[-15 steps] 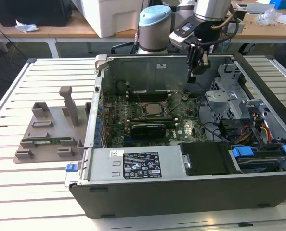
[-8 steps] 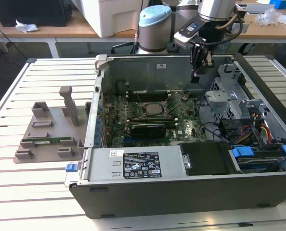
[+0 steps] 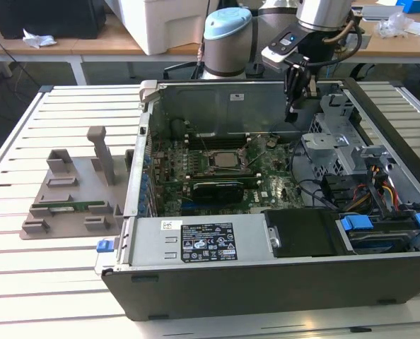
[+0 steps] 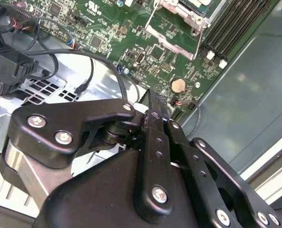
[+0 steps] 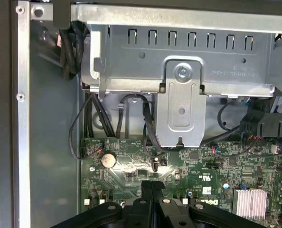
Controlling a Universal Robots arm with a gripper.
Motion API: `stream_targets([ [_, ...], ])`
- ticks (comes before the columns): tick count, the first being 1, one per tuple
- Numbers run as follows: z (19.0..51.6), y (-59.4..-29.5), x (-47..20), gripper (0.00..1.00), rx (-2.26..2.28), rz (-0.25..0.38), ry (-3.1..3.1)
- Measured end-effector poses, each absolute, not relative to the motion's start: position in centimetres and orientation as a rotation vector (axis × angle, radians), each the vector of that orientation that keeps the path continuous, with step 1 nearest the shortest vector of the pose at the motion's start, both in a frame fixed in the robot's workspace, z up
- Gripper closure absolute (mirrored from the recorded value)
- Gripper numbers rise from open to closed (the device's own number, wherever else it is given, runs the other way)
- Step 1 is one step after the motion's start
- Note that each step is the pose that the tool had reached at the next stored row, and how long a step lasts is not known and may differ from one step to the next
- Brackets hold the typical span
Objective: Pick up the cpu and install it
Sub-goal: 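Close the cpu cover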
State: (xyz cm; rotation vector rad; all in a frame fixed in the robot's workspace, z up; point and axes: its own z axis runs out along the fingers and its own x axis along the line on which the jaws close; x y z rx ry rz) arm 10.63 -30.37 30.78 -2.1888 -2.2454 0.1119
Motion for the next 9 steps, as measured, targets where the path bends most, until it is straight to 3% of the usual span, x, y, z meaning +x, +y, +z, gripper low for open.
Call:
stream_targets([
  [9,30.0,-30.4,11.4,0.89,-2.189,0.112,-2.245],
])
